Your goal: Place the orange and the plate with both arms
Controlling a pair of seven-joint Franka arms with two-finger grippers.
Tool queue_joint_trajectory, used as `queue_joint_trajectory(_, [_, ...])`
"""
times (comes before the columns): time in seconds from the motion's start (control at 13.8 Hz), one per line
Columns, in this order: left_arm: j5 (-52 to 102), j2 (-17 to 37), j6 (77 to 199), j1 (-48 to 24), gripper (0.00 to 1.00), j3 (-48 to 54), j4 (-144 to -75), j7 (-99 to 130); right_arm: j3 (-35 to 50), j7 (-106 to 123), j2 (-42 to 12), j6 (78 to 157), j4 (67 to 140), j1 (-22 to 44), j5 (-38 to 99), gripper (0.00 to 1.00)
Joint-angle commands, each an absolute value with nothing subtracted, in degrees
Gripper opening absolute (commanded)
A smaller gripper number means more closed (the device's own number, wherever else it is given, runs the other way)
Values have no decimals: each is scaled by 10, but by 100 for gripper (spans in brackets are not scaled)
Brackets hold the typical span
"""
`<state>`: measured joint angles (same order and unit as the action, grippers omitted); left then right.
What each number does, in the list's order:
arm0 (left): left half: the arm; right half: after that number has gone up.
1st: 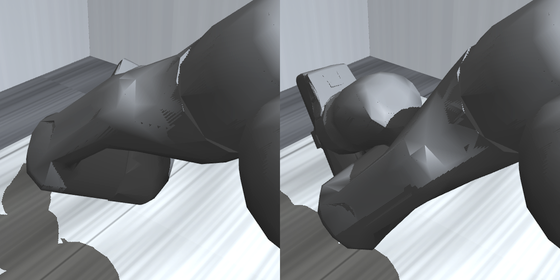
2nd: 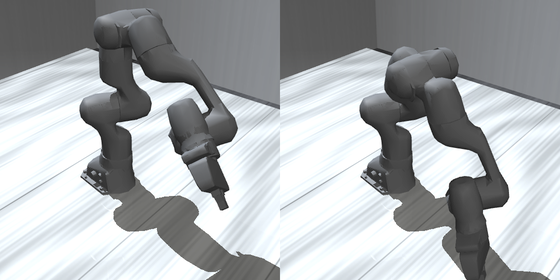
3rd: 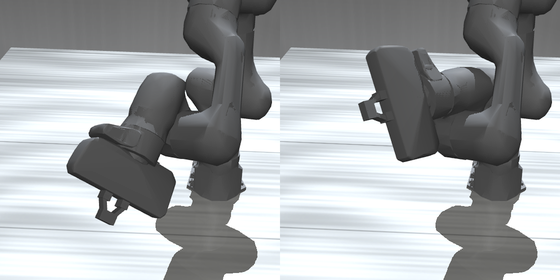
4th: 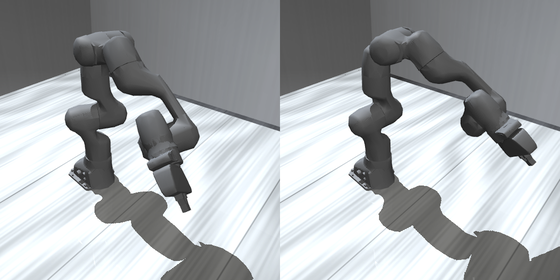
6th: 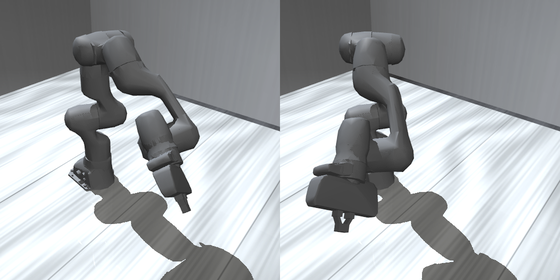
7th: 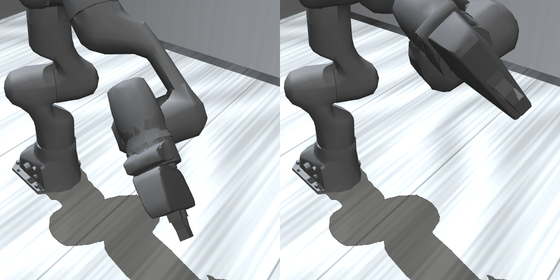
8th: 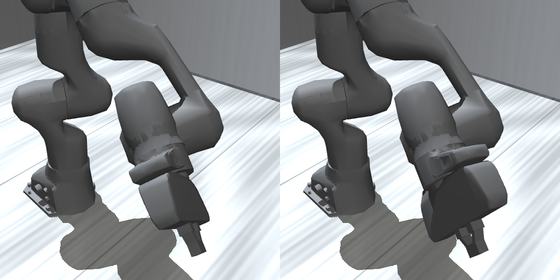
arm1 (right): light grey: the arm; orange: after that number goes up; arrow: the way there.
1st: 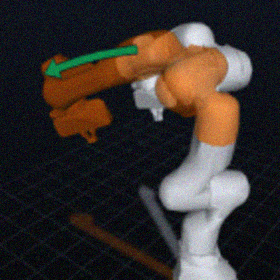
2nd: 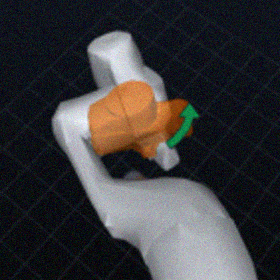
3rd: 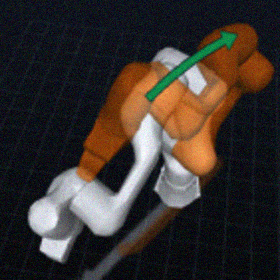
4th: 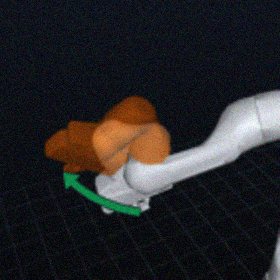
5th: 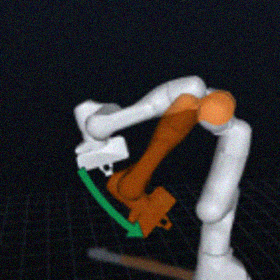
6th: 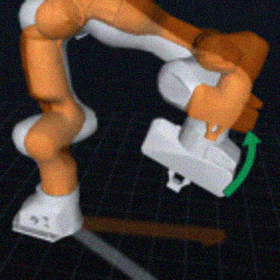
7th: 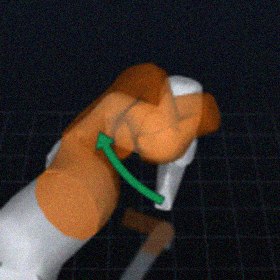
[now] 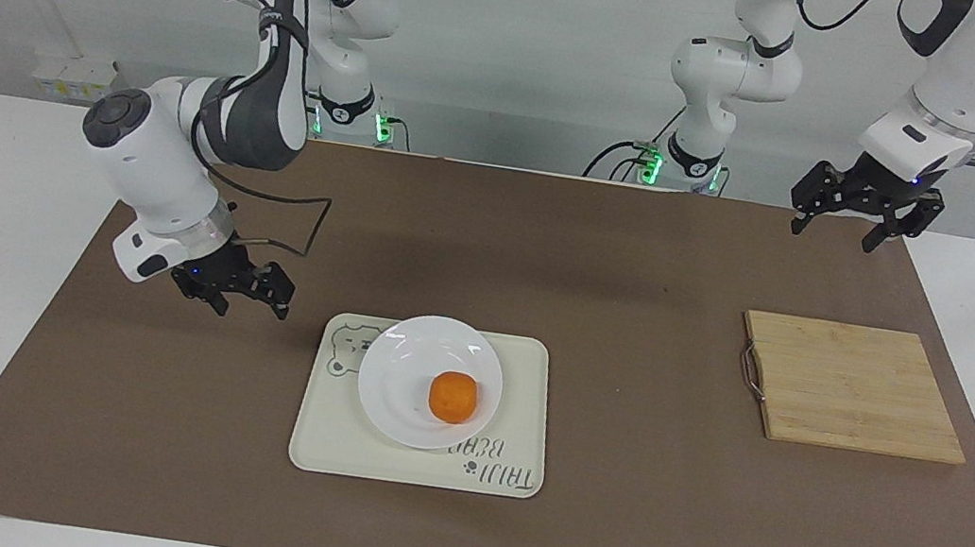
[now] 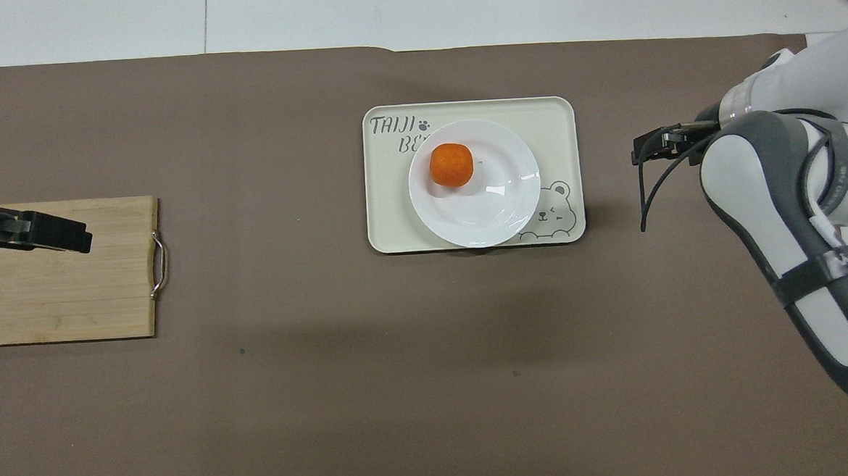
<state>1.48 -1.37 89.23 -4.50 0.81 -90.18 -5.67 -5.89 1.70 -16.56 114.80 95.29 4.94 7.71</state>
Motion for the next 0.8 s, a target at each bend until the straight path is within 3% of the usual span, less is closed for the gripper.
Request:
queue_joint_trajectory(0.0, [5, -16, 889, -40, 100, 11, -899, -51, -59, -6, -132, 1115, 959, 41, 41, 100])
queue_joint_trajectory(0.73, [5, -16, 889, -40, 100, 11, -899, -51, -59, -23, -4, 967, 961, 18, 11, 100])
